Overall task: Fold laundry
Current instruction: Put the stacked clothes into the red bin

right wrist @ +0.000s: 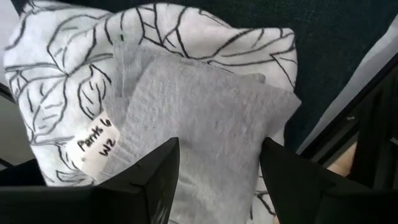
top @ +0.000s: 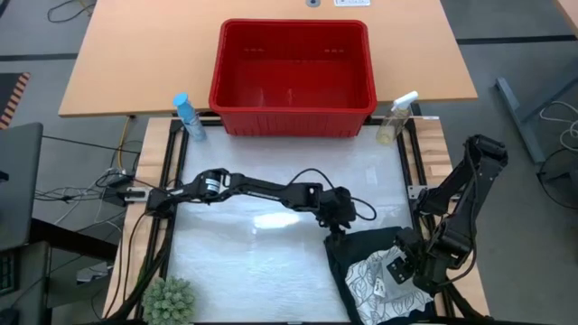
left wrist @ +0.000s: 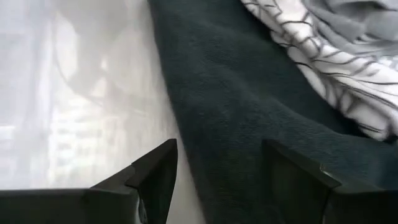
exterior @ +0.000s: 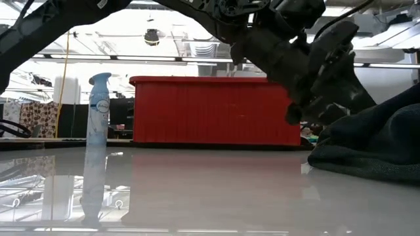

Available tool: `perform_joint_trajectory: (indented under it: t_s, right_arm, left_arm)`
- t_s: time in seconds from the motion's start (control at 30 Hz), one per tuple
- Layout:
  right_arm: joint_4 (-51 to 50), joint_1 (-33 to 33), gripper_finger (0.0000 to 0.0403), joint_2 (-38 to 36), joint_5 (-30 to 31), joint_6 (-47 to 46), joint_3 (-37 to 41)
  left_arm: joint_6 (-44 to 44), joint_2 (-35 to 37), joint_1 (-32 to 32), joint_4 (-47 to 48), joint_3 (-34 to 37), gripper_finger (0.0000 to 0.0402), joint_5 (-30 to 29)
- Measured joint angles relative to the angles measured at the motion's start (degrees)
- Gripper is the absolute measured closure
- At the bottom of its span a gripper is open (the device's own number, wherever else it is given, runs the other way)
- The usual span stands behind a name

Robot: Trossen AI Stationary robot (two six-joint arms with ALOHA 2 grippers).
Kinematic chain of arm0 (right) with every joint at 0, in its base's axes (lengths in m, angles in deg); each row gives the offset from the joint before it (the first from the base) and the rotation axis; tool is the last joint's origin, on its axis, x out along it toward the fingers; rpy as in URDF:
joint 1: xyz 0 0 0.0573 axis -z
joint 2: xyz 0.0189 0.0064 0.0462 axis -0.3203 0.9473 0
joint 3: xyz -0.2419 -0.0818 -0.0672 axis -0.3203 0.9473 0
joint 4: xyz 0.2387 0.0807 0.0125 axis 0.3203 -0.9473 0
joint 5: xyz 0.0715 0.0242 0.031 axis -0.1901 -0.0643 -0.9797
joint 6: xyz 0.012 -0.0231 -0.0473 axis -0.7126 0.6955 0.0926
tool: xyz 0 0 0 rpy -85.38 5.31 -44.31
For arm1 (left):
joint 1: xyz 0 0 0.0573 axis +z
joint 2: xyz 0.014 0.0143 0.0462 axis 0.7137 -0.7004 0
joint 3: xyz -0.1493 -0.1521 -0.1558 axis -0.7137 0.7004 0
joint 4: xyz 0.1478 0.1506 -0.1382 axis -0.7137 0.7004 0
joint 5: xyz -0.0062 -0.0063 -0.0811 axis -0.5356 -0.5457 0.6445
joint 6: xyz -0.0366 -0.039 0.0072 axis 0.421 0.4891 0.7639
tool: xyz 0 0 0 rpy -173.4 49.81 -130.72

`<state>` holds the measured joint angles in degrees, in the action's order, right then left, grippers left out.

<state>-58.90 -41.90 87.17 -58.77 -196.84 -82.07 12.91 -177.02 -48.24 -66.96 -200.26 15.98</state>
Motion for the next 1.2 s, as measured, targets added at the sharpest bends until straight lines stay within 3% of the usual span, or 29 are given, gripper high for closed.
perform_joint_trajectory:
  t_s: [0.13, 0.73, 0.87, 1.03, 1.2]
  right_arm:
    - [0.2, 0.0, 0.0159, 0.0, 1.0, -0.3, 0.0]
    - [1.3, 0.0, 0.0159, 0.0, 1.1, -0.3, 0.0]
    - [1.3, 0.0, 0.0159, 0.0, 1.1, -0.3, 0.0]
    - [1.2, 0.0, 0.0159, 0.0, 2.8, -0.4, 0.0]
    - [0.4, 0.6, 0.0159, 0.0, 3.9, -1.5, 0.0]
  left_arm:
    - [-1.0, 0.0, -0.3, -1.4, 1.0, 0.018, -3.7]
    - [4.0, -3.6, -2.2, -3.0, 1.7, 0.0186, 1.2]
    - [4.2, -3.6, -2.5, -1.6, 1.7, 0.0239, 4.4]
    - [2.5, -3.6, -1.6, -0.8, 1.8, 0.0369, 7.3]
    - [3.1, -3.1, 1.2, 6.2, 1.6, 0.0395, 4.4]
